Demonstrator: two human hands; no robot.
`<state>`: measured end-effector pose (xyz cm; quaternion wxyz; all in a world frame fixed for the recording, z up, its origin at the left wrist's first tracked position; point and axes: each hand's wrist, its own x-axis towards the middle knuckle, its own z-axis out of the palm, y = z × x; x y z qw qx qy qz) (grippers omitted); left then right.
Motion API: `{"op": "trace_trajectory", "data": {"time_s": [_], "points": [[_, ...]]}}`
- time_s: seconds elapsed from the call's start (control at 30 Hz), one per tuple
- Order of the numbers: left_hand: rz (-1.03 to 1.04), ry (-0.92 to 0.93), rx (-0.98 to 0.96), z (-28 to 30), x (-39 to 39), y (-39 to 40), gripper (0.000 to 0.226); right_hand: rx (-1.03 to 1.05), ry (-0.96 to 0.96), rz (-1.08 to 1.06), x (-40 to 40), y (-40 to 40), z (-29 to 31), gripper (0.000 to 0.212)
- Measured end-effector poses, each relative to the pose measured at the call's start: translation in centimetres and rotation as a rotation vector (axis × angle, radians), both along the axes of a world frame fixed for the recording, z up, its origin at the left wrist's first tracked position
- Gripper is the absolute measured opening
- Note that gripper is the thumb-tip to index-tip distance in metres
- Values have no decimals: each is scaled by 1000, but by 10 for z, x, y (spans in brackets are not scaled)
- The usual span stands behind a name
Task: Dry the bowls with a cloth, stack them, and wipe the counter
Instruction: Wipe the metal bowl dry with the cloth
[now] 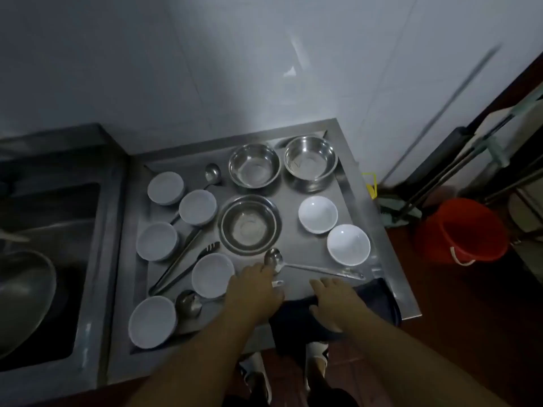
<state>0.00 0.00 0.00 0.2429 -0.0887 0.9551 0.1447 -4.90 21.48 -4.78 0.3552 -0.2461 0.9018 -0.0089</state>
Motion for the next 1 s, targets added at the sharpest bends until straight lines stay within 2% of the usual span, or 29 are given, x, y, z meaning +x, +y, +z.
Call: {"op": "trace_trajectory", "data": {"time_s": [0.2,0.37,0.5,0.63,0.73,0.8,0.9,1.0], "points": [[-31,-103,38,-25,14,14,66,83,-77,63,0,26,-26,62],[-8,-119,43,-31,25,23,68,141,-7,121,3,43,-41,70],[20,-137,31,-28,30,26,66,130,77,155,4,48,-48,55],[52,-139,21,-22,33,27,64,131,79,211,0,52,-49,38],[85,-137,16,-16,34,30,63,42,33,268,-1,54,-43,35],[98,-133,13,-11,30,32,62,-64,-64,259,-2,58,-35,32],[92,-128,-23,-1,20,34,56,-222,-265,118,-3,66,-17,29],[90,-112,-49,11,7,38,56,-336,-355,-46,-6,71,-1,16]]}}
